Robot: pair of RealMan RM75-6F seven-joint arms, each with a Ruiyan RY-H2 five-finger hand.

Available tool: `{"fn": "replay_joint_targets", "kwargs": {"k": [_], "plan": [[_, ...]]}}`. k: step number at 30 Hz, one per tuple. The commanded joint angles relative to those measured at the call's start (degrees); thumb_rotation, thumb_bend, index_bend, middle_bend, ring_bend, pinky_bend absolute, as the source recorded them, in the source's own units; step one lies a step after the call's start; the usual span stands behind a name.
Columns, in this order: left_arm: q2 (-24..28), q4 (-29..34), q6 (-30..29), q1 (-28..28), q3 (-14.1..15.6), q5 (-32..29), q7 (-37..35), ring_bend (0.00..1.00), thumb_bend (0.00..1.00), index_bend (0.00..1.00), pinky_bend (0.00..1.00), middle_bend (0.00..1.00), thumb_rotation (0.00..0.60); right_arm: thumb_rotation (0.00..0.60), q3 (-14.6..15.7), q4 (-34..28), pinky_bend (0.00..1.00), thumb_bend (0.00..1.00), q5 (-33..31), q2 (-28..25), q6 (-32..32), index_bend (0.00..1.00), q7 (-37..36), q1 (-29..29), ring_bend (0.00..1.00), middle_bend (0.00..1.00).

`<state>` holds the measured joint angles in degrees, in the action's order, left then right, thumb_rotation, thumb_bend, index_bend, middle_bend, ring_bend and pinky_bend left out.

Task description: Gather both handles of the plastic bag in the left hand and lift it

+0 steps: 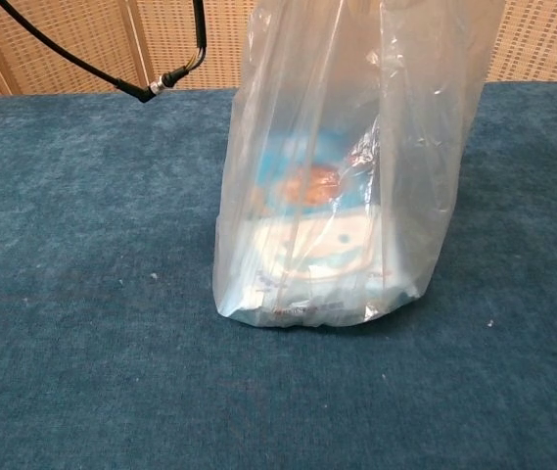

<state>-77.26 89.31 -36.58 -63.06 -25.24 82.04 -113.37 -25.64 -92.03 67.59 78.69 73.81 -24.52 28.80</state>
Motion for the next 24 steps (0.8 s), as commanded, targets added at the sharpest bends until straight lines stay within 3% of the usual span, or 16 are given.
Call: {"fn": "replay_joint_targets", "kwargs": {"k": [1, 9, 24], "plan": [[0.43, 0.24, -0.43, 0.06, -0.09, 0.47, -0.89, 0.18, 0.21, 0.19, 0.28, 0.25, 0.000, 0.585, 0.24, -0.11, 0.13, 0.13, 0.22, -0.19, 0.19, 0.07, 0.12, -0.31, 0.15, 0.20], [1.61, 0.74, -1.07, 0.27, 0.05, 0.75, -1.98, 0.25, 0.21, 0.22, 0.36, 0.30, 0.000, 0.584, 0.57, 0.13, 0.13, 0.13, 0.53, -1.09, 0.89, 0.07, 0.47, -1.35, 0.15, 0.20], [2.91, 3.11, 0.39, 0.81, -1.02, -4.39, -0.12, 0.33, 0.21, 0.25, 0.43, 0.35, 0.000, 0.583, 1.97, 1.31, 0.13, 0.15, 2.48, -2.36, 1.73, 0.07, 1.26, -2.80, 0.15, 0.20]]}}
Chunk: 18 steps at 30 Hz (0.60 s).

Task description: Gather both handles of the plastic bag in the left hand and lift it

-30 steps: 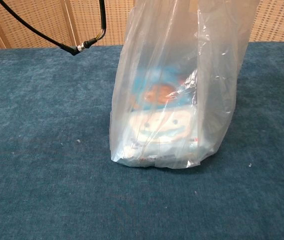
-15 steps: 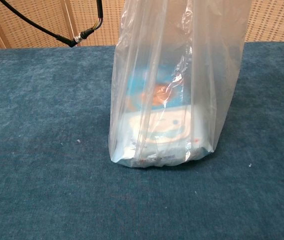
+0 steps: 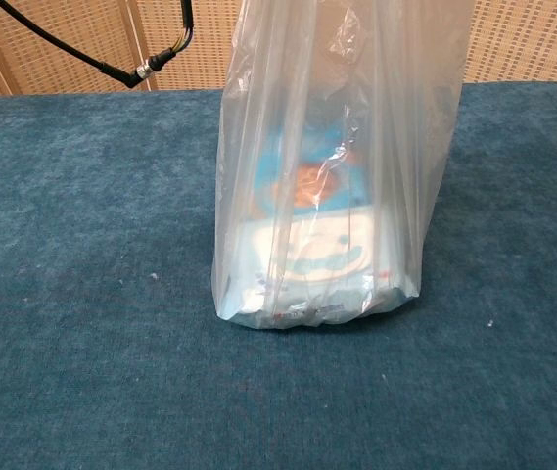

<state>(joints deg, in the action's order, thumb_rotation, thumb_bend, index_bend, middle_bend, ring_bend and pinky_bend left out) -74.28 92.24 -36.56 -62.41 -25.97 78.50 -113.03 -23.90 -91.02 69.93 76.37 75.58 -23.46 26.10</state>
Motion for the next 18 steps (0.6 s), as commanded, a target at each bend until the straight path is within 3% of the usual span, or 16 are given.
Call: {"fn": "replay_joint_targets", "kwargs": {"k": [1, 9, 18], "plan": [[-0.07, 0.26, 0.48, 0.25, -0.42, -1.10, -0.71, 0.33, 0.21, 0.26, 0.44, 0.36, 0.000, 0.583, 0.30, 0.39, 0.13, 0.15, 0.19, -0.05, -0.05, 0.07, 0.23, -0.14, 0.15, 0.20], [0.24, -0.22, 3.11, 0.53, -0.82, -3.05, -0.69, 0.39, 0.21, 0.34, 0.50, 0.42, 0.000, 0.582, 0.43, 1.14, 0.13, 0.15, 0.24, -0.21, -0.07, 0.07, 0.16, -0.44, 0.15, 0.20], [1.74, 0.72, 9.69, -0.60, -1.48, -7.76, 6.09, 0.39, 0.21, 0.34, 0.51, 0.42, 0.000, 0.583, 0.45, 1.21, 0.13, 0.15, 0.66, -0.33, 0.04, 0.07, -0.58, -0.68, 0.15, 0.20]]}}
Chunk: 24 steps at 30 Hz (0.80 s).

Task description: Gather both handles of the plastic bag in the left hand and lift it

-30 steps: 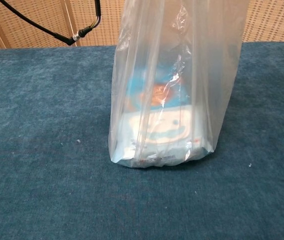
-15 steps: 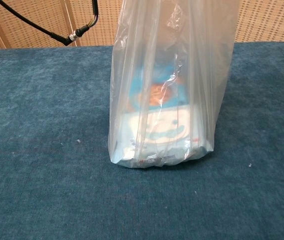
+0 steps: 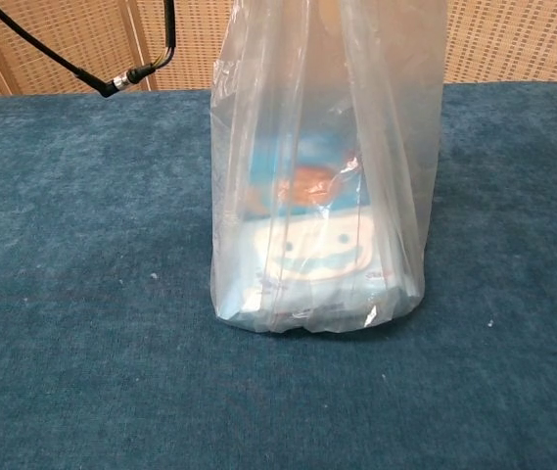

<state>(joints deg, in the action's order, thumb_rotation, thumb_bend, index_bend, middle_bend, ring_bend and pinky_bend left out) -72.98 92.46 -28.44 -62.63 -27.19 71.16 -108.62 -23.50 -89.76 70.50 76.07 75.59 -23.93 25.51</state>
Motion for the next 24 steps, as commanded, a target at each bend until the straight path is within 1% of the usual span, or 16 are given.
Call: {"fn": "replay_joint_targets", "kwargs": {"k": [1, 4, 9, 12, 17, 20, 24], "plan": [[0.47, 0.60, 2.01, -0.50, -0.33, -0.43, 2.24, 0.39, 0.21, 0.34, 0.51, 0.42, 0.000, 0.584, 0.08, -0.07, 0.13, 0.15, 0.16, -0.06, 0.05, 0.07, -0.16, -0.12, 0.15, 0.20], [0.37, 1.12, 3.43, -0.63, -0.99, -0.43, 3.41, 0.39, 0.20, 0.34, 0.50, 0.42, 0.000, 0.584, 0.07, -0.10, 0.13, 0.15, 0.28, -0.12, 0.21, 0.07, -0.57, -0.30, 0.15, 0.20], [0.23, 1.17, 6.10, -1.02, -1.87, 0.33, 4.95, 0.39, 0.17, 0.34, 0.46, 0.42, 0.000, 0.583, 0.02, -0.04, 0.13, 0.15, 0.48, -0.38, 0.27, 0.07, -1.02, -0.46, 0.15, 0.20], [0.08, 0.93, 7.70, -1.23, -2.40, 0.49, 5.69, 0.39, 0.17, 0.34, 0.46, 0.42, 0.000, 0.585, -0.05, -0.16, 0.13, 0.15, 0.64, -0.55, 0.50, 0.07, -1.36, -0.66, 0.15, 0.20], [-1.28, 0.65, 8.38, -0.68, -4.66, 0.28, 5.16, 0.39, 0.17, 0.34, 0.46, 0.42, 0.000, 0.581, 0.02, -0.30, 0.13, 0.15, 0.79, -0.69, 0.66, 0.07, -1.80, -0.93, 0.15, 0.20], [-2.42, 0.58, 8.93, -0.24, -6.38, 0.28, 3.38, 0.39, 0.17, 0.34, 0.46, 0.42, 0.000, 0.584, -0.01, -0.24, 0.13, 0.15, 0.91, -0.69, 0.65, 0.07, -1.98, -0.90, 0.15, 0.20], [-3.89, -0.05, 9.30, 0.29, -8.41, 2.25, 1.74, 0.39, 0.17, 0.37, 0.46, 0.42, 0.000, 0.581, -0.02, -0.06, 0.13, 0.15, 0.96, -0.68, 0.67, 0.07, -2.11, -0.93, 0.15, 0.20]]}}
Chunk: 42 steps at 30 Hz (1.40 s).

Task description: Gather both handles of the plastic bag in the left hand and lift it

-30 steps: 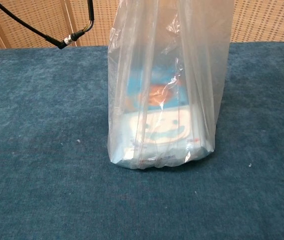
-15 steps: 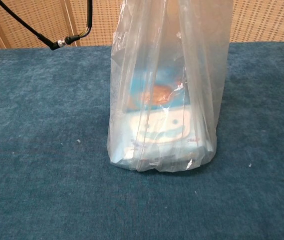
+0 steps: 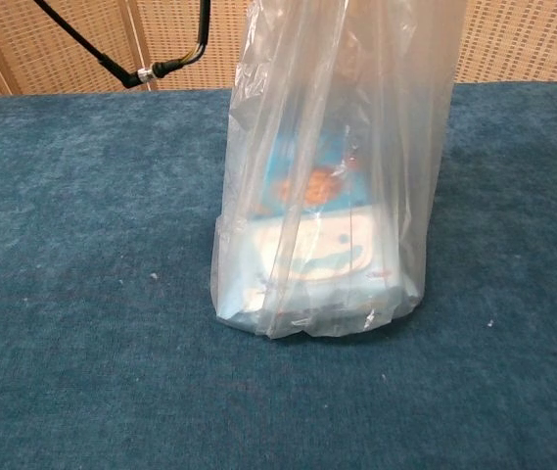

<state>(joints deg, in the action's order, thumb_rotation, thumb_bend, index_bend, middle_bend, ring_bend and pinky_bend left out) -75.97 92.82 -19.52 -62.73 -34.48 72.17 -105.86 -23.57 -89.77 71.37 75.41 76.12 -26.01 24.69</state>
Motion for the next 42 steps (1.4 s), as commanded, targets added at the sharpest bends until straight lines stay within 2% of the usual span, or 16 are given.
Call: {"fn": "replay_joint_targets", "kwargs": {"k": [1, 4, 9, 18, 27, 42], "plan": [[-1.13, -0.52, 0.62, 0.54, -1.53, 1.90, -1.45, 0.39, 0.17, 0.38, 0.46, 0.42, 0.000, 0.581, 0.15, -0.18, 0.13, 0.15, 0.22, -0.08, 0.34, 0.07, -0.04, -0.27, 0.15, 0.20], [-1.47, -0.66, 1.14, 0.96, -2.43, 3.12, -2.70, 0.43, 0.17, 0.43, 0.48, 0.45, 0.000, 0.583, 0.24, -0.15, 0.13, 0.15, 0.27, -0.08, 0.41, 0.07, -0.13, -0.39, 0.15, 0.20], [-2.10, -1.40, 1.01, 2.01, -3.66, 3.97, -4.83, 0.53, 0.23, 0.50, 0.57, 0.55, 0.000, 0.582, 0.19, -0.05, 0.13, 0.15, 0.33, -0.12, 0.60, 0.07, -0.36, -0.56, 0.15, 0.20], [-1.96, -2.02, -0.22, 3.34, -4.74, 3.70, -4.77, 0.59, 0.29, 0.53, 0.64, 0.59, 0.000, 0.582, 0.04, 0.24, 0.13, 0.15, 0.25, -0.14, 0.24, 0.08, -0.64, -0.38, 0.15, 0.20], [-1.67, -1.62, -1.15, 4.02, -5.58, 0.76, -2.21, 0.59, 0.30, 0.54, 0.64, 0.60, 0.000, 0.582, 0.66, 0.29, 0.13, 0.15, 0.63, -0.61, 0.12, 0.10, -0.05, -0.73, 0.15, 0.20], [-0.99, -0.38, -0.31, 3.47, -8.89, -3.05, 2.76, 0.59, 0.30, 0.54, 0.64, 0.60, 0.000, 0.584, 7.49, 1.61, 0.13, 0.15, 4.93, -4.10, -3.37, 0.13, 5.43, -2.22, 0.15, 0.20]]}}
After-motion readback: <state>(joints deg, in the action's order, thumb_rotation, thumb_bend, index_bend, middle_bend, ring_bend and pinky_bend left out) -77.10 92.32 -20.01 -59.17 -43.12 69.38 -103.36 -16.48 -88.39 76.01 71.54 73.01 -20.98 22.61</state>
